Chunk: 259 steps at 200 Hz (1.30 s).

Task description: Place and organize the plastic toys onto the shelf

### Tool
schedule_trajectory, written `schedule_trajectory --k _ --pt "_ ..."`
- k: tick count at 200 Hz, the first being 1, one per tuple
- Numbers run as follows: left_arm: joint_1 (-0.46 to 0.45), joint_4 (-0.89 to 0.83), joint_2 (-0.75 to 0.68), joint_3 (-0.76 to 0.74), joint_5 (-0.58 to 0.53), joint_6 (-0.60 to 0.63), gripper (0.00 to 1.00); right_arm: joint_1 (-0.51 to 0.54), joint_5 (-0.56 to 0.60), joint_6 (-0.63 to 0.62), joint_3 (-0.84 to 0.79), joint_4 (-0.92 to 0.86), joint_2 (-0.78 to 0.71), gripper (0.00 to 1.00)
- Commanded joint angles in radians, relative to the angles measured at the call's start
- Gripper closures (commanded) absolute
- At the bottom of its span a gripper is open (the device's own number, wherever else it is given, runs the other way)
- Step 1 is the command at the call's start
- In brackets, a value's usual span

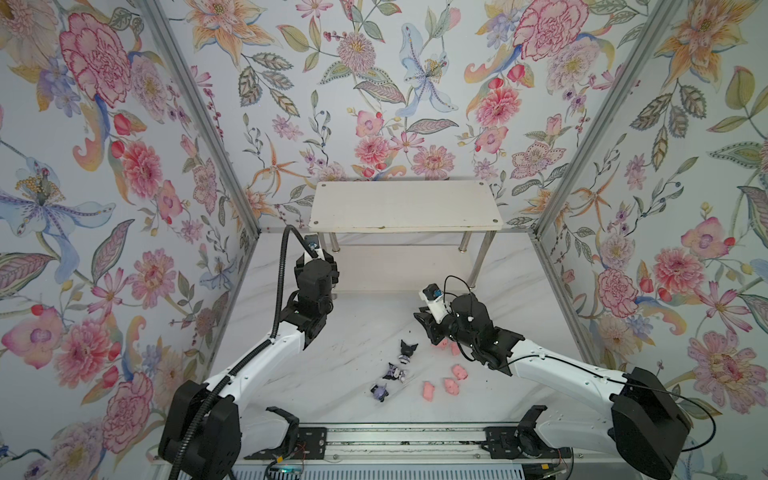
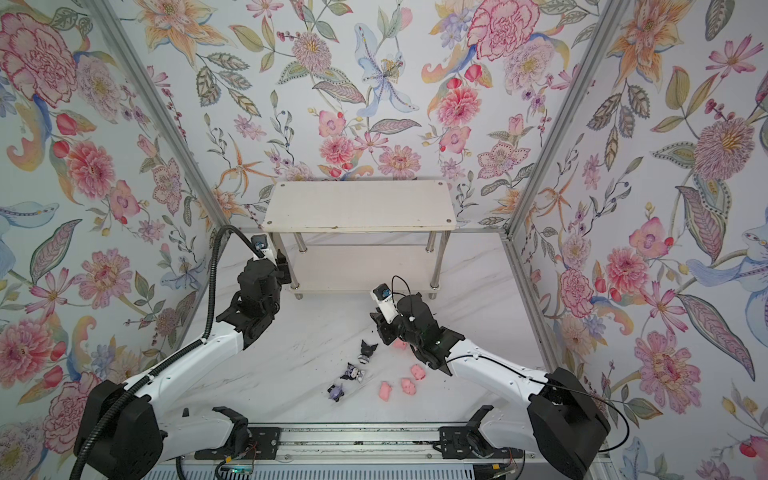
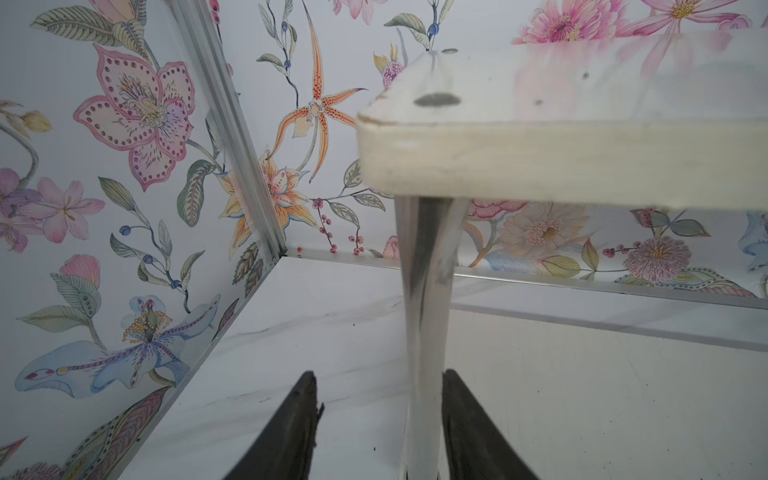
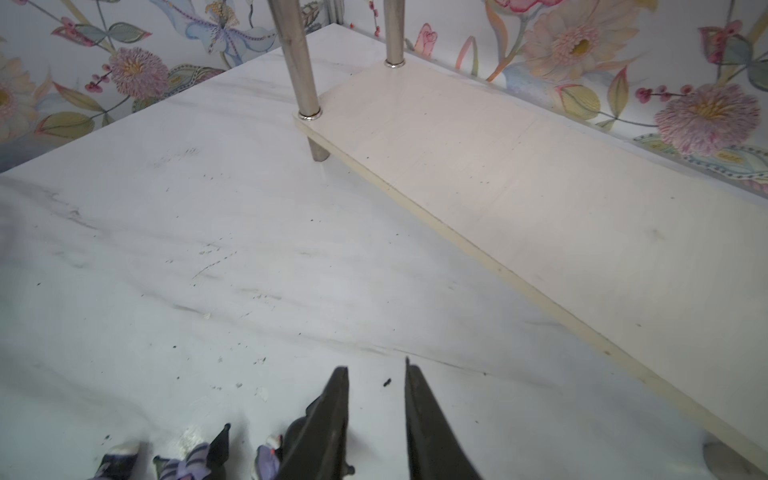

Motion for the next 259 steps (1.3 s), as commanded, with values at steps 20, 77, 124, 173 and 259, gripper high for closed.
schedule_trajectory --k 20,77,124,173,259 --pt "0.005 -0.069 -0.181 -0.098 -0.014 -0.063 0.37 0.181 0.096 0.016 0.026 -0.136 0.041 0.7" --pt "0.0 -0.161 -0.362 -0.263 0.11 -0.186 0.4 0.227 0.09 0.271 0.003 -0.175 0.126 0.58" --pt "-0.043 -0.195 -0.311 -0.293 0.172 -0.209 0.34 0.163 -0.063 0.424 0.058 -0.182 0.28 0.39" --pt "-0.055 -0.136 -0.207 -0.289 0.203 -0.204 0.26 0.138 -0.238 0.505 0.118 -0.025 0.419 0.36" --pt "-0.059 -0.161 -0.089 -0.238 0.275 -0.181 0.29 0.044 -0.389 0.536 0.134 0.167 0.39 0.36"
